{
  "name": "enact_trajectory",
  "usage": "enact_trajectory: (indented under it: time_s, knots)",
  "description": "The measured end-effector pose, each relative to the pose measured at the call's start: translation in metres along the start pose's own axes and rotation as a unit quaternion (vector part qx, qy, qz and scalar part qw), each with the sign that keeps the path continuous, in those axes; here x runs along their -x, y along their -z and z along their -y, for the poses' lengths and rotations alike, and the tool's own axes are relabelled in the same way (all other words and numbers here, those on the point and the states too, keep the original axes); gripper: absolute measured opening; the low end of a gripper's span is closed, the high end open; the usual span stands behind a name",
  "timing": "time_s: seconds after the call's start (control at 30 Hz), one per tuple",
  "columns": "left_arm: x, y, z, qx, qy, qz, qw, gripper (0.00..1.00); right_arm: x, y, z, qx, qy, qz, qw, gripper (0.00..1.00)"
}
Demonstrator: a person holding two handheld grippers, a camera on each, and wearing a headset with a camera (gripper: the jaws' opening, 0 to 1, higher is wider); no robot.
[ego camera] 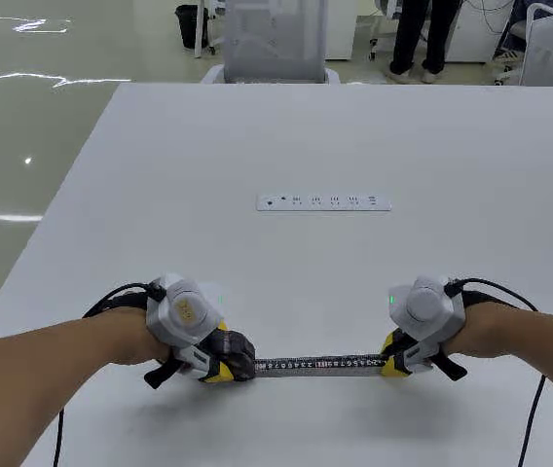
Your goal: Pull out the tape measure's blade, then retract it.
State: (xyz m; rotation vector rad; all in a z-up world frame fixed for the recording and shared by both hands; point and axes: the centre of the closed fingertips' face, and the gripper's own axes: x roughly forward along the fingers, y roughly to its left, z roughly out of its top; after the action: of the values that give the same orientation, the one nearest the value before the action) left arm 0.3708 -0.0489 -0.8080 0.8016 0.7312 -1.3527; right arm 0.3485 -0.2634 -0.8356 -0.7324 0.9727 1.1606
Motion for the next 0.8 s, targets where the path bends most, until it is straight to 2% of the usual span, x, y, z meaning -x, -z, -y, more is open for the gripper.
enact_trajectory:
  time_s: [0.8]
  knots:
    - [-0.001,0.001,0.000,0.004,0.001,-0.002,1.0000,0.33,0.006,0.012,0.004,0.000,0.005,-0.006,1.0000,0.13]
